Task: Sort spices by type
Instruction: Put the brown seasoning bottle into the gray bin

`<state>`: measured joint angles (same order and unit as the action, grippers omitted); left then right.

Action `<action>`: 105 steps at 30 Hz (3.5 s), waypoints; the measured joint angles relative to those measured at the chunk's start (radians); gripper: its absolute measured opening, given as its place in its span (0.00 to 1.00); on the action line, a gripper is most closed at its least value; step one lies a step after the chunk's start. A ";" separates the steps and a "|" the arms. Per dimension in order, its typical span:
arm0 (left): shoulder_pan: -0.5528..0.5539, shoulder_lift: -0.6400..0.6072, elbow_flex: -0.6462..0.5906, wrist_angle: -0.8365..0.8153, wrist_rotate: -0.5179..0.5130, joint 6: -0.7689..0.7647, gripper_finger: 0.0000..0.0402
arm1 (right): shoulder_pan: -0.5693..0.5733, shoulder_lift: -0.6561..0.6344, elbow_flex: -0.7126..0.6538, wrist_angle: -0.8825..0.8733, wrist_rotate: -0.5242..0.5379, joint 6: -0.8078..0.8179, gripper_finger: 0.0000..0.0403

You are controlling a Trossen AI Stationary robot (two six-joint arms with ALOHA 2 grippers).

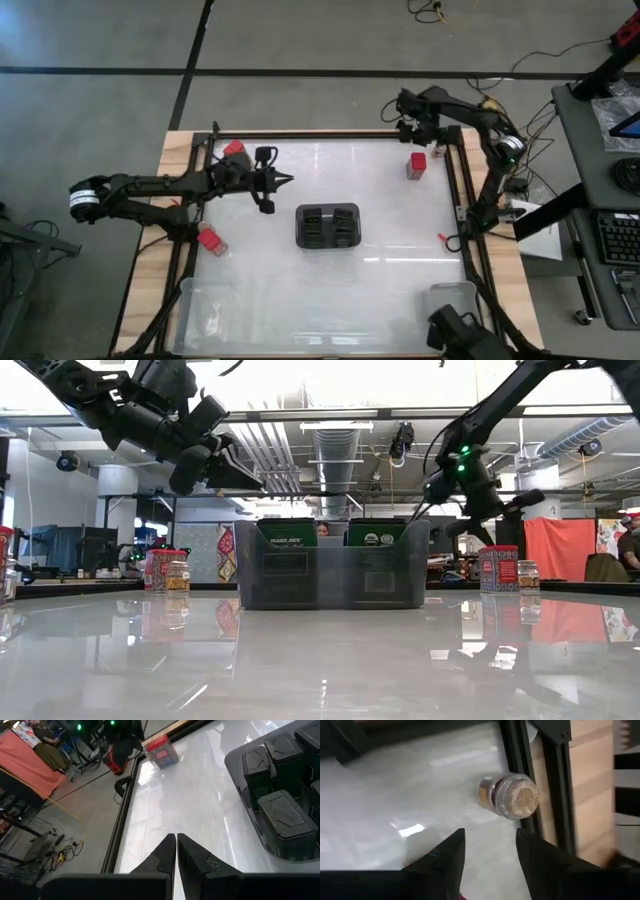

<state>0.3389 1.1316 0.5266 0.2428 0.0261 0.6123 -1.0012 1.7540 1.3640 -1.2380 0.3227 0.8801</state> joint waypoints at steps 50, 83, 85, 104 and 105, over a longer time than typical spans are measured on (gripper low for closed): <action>0.003 0.000 0.000 -0.010 0.020 0.007 0.00 | 0.030 -0.163 -0.317 0.255 0.277 0.555 0.03; 0.003 0.000 0.000 -0.014 0.019 0.007 0.00 | 0.085 -0.163 -0.155 0.312 0.215 0.509 0.03; 0.003 0.000 0.000 -0.015 0.019 0.007 0.00 | 0.077 -0.163 -0.106 0.302 0.181 0.421 0.06; 0.002 0.000 0.022 0.031 0.019 -0.036 0.00 | -0.131 0.109 0.270 -0.068 -0.137 -0.708 0.58; 0.002 0.000 0.026 0.030 0.019 -0.043 0.00 | -0.138 0.135 0.282 -0.091 -0.138 -0.736 0.60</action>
<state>0.3412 1.1313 0.5531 0.2730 0.0448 0.5689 -1.1395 1.8887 1.6459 -1.3295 0.1850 0.1436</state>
